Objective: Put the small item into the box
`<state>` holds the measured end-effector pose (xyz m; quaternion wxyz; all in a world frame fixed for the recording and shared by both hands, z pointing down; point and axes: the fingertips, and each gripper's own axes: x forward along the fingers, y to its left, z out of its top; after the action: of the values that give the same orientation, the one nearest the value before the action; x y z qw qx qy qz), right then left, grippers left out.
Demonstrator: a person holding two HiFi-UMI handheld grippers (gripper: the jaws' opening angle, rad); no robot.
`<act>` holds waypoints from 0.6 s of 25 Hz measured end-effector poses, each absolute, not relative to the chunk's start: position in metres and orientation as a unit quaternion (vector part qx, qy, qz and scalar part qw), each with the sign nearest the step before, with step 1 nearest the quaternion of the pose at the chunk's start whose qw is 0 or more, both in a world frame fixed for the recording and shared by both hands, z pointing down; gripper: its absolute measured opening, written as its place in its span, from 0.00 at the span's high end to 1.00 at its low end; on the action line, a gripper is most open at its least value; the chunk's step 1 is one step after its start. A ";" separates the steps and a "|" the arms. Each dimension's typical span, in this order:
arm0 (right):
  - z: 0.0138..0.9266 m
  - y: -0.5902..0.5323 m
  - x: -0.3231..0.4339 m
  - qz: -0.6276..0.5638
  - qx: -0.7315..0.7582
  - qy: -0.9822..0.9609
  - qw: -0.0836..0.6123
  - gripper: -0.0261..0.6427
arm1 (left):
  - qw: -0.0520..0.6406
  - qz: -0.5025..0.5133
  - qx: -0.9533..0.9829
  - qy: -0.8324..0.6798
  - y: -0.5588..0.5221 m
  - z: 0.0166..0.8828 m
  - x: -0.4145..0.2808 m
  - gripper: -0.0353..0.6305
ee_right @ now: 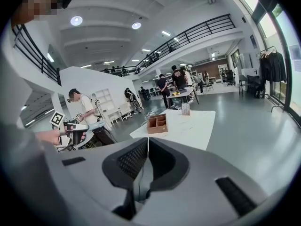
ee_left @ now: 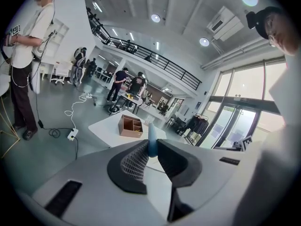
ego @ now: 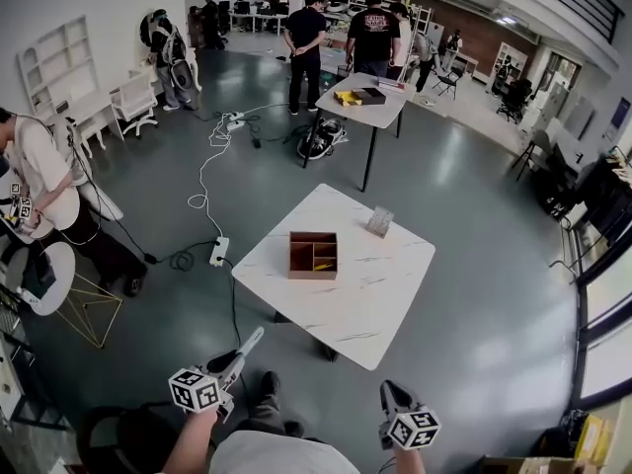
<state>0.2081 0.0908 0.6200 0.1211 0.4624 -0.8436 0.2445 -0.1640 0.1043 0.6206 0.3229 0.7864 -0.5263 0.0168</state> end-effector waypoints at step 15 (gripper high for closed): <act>0.625 0.012 0.162 0.259 0.475 -0.831 0.128 0.92 | 0.328 0.026 0.794 -0.511 0.008 0.623 -0.211 0.85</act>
<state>0.1621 0.0121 0.6249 0.1279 0.4749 -0.8314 0.2586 -0.2109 0.0077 0.6227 0.3277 0.7944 -0.5107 0.0264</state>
